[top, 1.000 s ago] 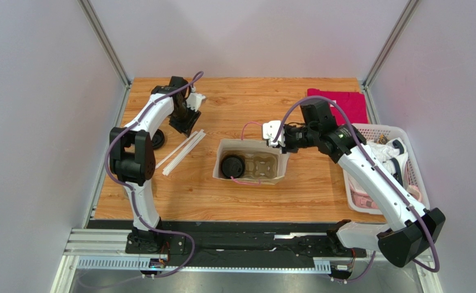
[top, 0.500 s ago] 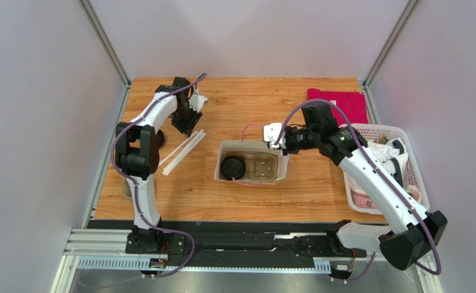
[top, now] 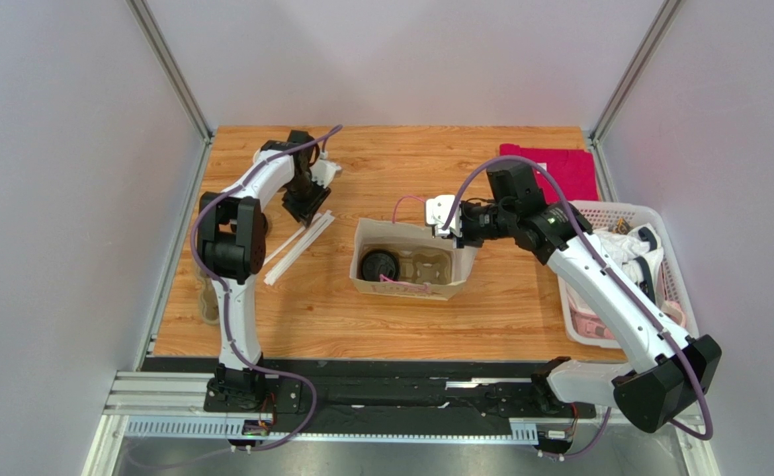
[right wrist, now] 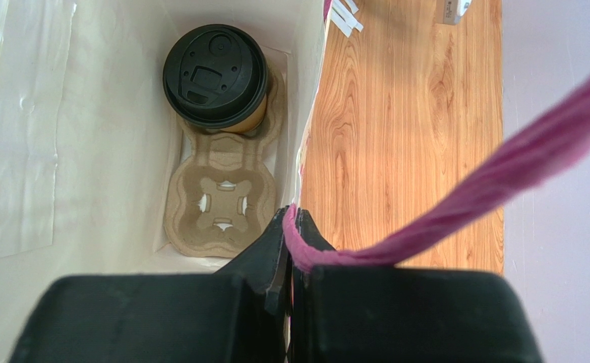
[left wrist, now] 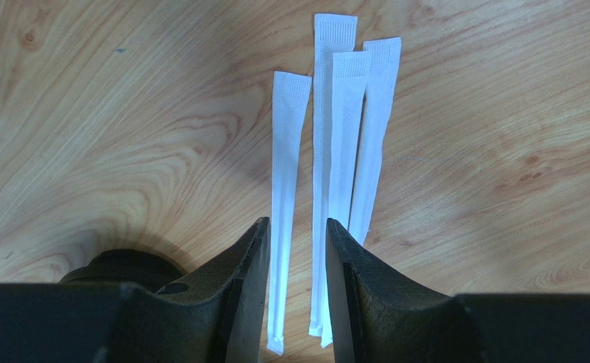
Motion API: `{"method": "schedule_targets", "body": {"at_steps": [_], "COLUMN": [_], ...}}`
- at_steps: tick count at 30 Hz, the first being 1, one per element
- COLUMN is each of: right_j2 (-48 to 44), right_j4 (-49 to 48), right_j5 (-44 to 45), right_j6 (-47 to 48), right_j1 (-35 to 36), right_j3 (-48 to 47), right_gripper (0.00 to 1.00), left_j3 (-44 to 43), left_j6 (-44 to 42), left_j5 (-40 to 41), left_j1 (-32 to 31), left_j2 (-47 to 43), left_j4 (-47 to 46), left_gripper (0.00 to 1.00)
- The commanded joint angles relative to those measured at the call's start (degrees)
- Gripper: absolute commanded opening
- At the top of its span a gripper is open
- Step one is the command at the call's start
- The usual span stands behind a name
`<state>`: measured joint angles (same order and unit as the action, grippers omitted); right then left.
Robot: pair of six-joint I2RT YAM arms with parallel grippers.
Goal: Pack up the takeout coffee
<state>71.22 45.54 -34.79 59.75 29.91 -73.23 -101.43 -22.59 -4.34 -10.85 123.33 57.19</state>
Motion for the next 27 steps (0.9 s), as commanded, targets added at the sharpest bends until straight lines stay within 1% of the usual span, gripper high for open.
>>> {"method": "schedule_targets", "body": {"at_steps": [1,4,13,16,23,27], "right_j2": [0.76,1.11,1.73,1.9,2.17,2.52], "right_j4": [-1.07,-1.15,-0.28,-0.19,0.43,0.69], "right_j5": [-0.11,0.07,0.33,0.51,0.42,0.33], "right_j6": [-0.86,-0.86,-0.68,-0.51,-0.33,-0.24], "right_j1": [-0.38,-0.55,-0.73,-0.73,-0.82,-0.82], "right_j3": [-2.26,-2.53,-3.23,-3.5,-3.85,-4.11], "right_gripper": [0.0,0.0,0.0,0.0,0.0,0.0], "left_j3": [-2.37,-2.9,-1.93,-1.93,-2.19,-3.07], "left_j6": [-0.62,0.26,0.0,0.0,-0.17,-0.61], "left_j5": [0.65,1.09,3.02,2.41,2.05,3.37], "left_j1": [-0.49,-0.57,-0.66,-0.66,-0.66,-0.66], "left_j2": [1.83,2.97,4.73,4.64,1.39,2.35], "left_j4": [0.2,-0.15,-2.69,-2.43,-1.91,-1.82], "left_gripper": [0.42,0.41,0.35,0.34,0.34,0.33]}}
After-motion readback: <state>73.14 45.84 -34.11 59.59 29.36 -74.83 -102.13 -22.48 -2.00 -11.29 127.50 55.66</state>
